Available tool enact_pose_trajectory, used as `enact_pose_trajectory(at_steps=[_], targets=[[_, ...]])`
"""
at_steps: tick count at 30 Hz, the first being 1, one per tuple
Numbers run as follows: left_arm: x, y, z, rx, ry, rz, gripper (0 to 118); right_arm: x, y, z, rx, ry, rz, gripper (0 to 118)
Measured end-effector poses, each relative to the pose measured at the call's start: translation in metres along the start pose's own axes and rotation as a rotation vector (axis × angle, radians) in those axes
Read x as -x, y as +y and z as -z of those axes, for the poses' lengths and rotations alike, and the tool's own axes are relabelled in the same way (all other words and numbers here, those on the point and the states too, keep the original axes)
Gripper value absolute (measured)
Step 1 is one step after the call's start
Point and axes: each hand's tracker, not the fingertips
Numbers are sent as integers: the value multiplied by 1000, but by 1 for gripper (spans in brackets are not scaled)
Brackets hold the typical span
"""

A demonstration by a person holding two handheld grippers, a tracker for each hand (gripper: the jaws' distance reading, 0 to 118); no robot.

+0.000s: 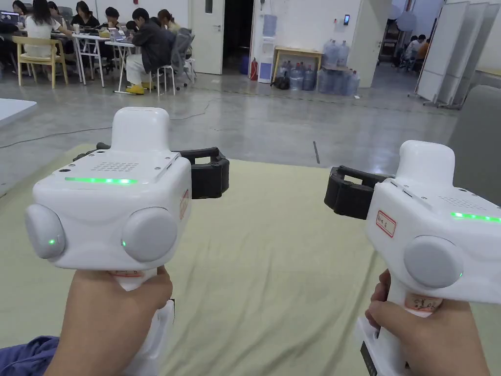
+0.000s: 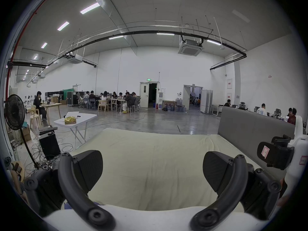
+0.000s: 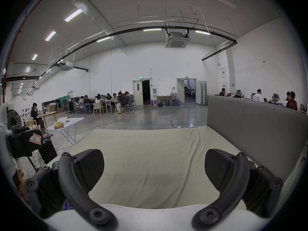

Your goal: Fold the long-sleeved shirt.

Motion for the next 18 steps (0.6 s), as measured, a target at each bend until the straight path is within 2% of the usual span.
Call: enact_pose_trajectory(at_steps=[18], targets=[[0, 0, -2, -6, 8, 4, 118, 1, -1, -4, -14, 7, -1, 118]])
